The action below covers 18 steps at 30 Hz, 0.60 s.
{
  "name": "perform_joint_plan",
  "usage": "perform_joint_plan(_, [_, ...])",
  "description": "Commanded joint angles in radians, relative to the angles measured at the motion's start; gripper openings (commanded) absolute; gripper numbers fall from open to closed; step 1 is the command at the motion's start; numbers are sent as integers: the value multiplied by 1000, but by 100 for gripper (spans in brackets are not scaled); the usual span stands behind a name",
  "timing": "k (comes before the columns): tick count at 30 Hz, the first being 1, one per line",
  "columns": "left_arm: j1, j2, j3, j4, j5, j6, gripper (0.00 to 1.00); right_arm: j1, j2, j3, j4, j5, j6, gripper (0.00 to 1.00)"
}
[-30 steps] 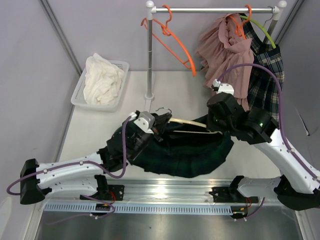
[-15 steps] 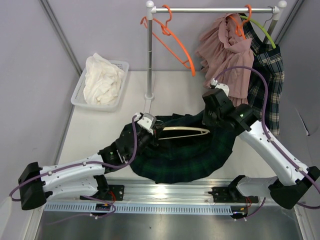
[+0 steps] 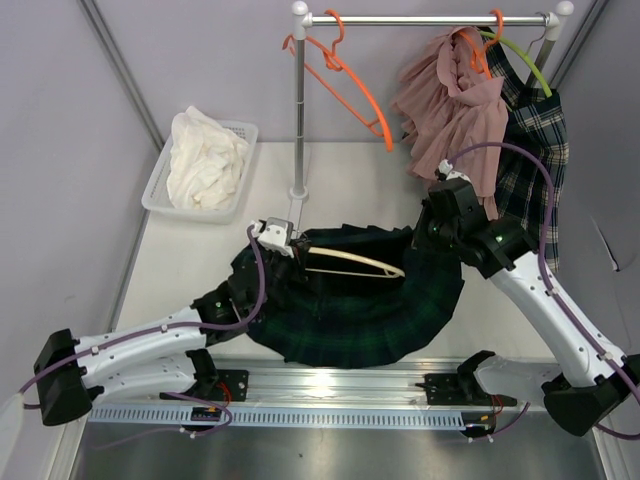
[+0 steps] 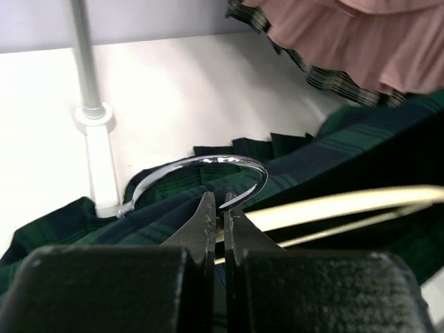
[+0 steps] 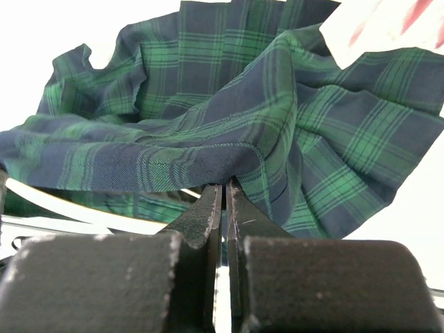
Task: Place the skirt on the hanger
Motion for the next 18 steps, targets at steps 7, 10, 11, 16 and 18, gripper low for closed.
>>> perform_joint_plan(7, [69, 35, 63, -54, -311, -3, 0, -38, -73, -22, -25, 98, -22, 0])
perform_joint_plan(10, [112, 52, 74, -76, -309, -30, 0, -50, -96, -67, -17, 80, -26, 0])
perform_joint_plan(11, [135, 61, 78, -96, -306, -48, 0, -52, -100, -80, -17, 79, -23, 0])
perform_joint_plan(16, [171, 118, 117, -114, -311, -49, 0, -54, -149, -166, 9, 12, -10, 0])
perform_joint_plan(18, [172, 141, 128, -119, -340, -59, 0, -54, -162, -179, 17, -19, -7, 0])
